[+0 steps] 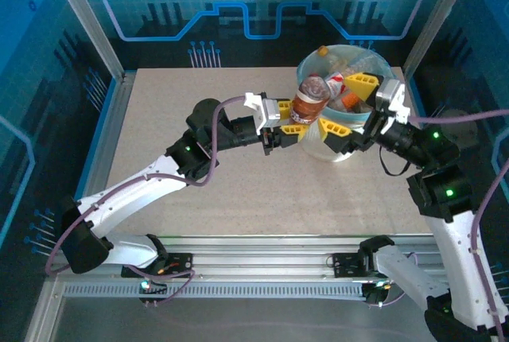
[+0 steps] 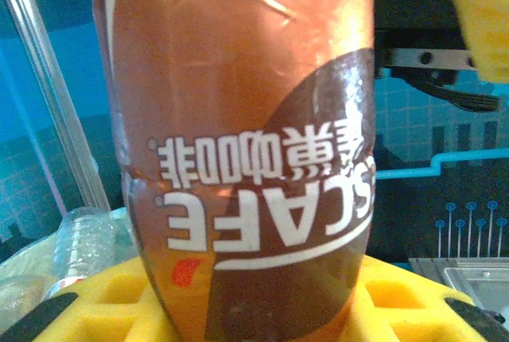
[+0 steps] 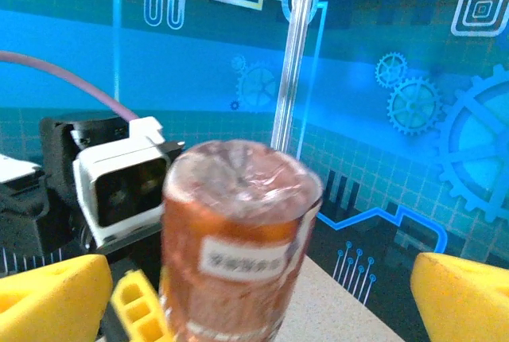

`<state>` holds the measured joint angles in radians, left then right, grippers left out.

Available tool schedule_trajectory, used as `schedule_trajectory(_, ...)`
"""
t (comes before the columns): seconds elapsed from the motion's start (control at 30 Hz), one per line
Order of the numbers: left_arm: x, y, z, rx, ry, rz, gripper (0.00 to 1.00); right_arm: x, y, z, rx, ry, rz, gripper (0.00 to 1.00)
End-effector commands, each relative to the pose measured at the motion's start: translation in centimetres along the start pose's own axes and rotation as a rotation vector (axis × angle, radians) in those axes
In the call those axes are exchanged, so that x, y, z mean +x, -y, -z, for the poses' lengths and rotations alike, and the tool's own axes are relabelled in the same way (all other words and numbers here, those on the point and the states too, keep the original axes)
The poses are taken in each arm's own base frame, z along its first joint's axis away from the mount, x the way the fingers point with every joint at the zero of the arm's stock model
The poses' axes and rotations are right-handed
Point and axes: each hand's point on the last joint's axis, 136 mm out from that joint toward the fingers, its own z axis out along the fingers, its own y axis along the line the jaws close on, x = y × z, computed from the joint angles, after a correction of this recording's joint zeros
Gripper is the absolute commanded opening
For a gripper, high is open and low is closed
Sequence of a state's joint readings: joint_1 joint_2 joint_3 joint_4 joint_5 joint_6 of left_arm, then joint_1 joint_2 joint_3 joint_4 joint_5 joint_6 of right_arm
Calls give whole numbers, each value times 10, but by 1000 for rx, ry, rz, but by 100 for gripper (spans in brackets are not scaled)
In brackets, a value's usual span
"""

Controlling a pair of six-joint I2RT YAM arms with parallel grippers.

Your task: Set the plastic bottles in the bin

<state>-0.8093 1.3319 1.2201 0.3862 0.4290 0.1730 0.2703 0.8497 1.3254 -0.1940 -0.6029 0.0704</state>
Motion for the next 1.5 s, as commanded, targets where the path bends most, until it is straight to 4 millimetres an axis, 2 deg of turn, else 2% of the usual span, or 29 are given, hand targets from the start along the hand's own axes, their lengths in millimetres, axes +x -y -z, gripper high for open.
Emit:
schedule_trajectory(0.0,-23,15,8,54,65,-67,0,-18,-5,-5,-37,23,-63,98)
schedule_trajectory(0.23,-23,23,8,105,49,-62,0,-14,-22,-22,-193,-35,-127,96)
schedule_trajectory(0.5,-14,26,7,124,17,-46,0,-7,-41,-25,-278,-59,-89,91)
schedule_trajectory(0.73,-14,23,5,114,14,-39,0,-3,-42,-27,-290,-87,-86,70)
schedule_trajectory(0.87,-16,15,5,67,14,-39,0,-3,-32,-29,-229,-99,-79,60)
schedule_trajectory(0.93,-18,9,6,25,21,-39,14,-5,-27,-29,-191,-101,-70,58)
schedule_trajectory(0.97,-19,5,8,-3,27,-38,25,-6,-24,-28,-171,-99,-66,57)
schedule_trajectory(1.0,-20,1,9,-32,36,-36,47,-7,-23,-27,-159,-98,-64,55)
schedule_trajectory(1.03,-21,-3,10,-59,44,-31,65,-8,-21,-27,-145,-96,-58,55)
schedule_trajectory(1.1,-21,-12,13,-114,51,-26,82,-10,-15,-24,-96,-100,-51,53)
schedule_trajectory(1.23,-20,-20,19,-178,50,-20,93,-13,8,-19,54,-137,-1,50)
schedule_trajectory(1.47,-23,-23,26,-211,50,-28,95,-8,77,-10,413,-255,152,48)
